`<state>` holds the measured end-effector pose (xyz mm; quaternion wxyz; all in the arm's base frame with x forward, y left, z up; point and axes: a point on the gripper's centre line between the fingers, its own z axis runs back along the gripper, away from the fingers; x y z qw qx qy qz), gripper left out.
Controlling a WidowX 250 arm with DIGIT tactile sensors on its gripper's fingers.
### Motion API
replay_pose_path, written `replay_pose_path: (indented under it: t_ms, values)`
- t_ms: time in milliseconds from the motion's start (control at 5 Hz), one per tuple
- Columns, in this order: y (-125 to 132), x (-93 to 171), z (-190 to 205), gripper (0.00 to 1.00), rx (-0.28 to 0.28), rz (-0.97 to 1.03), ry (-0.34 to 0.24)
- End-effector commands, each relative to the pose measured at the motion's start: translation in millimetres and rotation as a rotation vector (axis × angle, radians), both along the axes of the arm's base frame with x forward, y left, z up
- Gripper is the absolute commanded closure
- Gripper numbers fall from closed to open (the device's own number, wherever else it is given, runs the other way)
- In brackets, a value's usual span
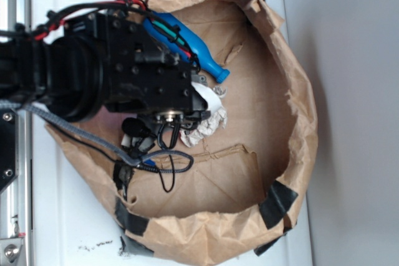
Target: Grab the rock.
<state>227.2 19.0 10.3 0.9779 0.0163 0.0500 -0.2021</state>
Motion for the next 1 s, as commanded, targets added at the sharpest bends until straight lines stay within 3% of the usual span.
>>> replay_pose_path:
  t_ms: [0,200,600,800]
  values:
    - [8,5,43,1.00,-0.082,0.003,-0.112]
    - [14,-2,89,1.00,-0.179,0.020,-0.147]
    - [14,-1,132,1.00,-0.215,0.074,-0.183]
    - [11,0,136,1.00,-0.195,0.079,-0.206]
